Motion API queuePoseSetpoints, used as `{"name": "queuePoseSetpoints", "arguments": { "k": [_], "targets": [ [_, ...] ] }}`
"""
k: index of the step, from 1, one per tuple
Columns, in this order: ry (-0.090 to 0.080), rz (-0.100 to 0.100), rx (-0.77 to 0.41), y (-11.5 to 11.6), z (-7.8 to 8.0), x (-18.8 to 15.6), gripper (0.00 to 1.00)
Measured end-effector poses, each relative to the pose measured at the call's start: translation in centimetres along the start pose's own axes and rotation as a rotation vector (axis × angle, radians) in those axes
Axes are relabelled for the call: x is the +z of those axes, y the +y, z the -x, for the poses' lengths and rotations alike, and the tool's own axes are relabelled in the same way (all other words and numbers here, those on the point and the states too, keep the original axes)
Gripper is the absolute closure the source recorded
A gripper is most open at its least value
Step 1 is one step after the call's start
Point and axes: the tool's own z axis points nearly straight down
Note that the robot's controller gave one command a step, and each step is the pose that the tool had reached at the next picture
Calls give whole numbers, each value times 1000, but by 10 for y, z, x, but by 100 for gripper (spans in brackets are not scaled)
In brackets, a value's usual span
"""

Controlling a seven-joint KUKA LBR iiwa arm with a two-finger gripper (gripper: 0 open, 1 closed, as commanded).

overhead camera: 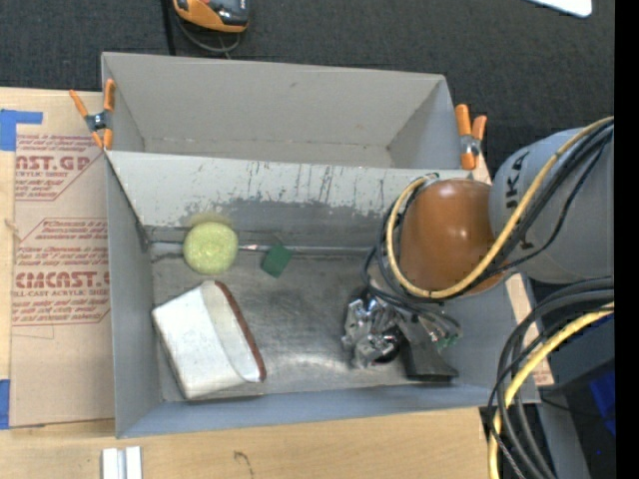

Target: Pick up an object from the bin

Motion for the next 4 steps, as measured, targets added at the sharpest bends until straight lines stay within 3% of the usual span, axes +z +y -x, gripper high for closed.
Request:
{"name": "queuePoseSetpoints", "arguments": {
  "k": [1,2,3,4],
  "targets": [
    [-4,-5,-240,-104,-42,-142,0],
    [-4,-3,-242,-103,-42,-141,0],
    [-7,-7,-266,-81,-43,-88,0],
    [-3,-3,-209,-79,-42,-24,0]
  ]
}}
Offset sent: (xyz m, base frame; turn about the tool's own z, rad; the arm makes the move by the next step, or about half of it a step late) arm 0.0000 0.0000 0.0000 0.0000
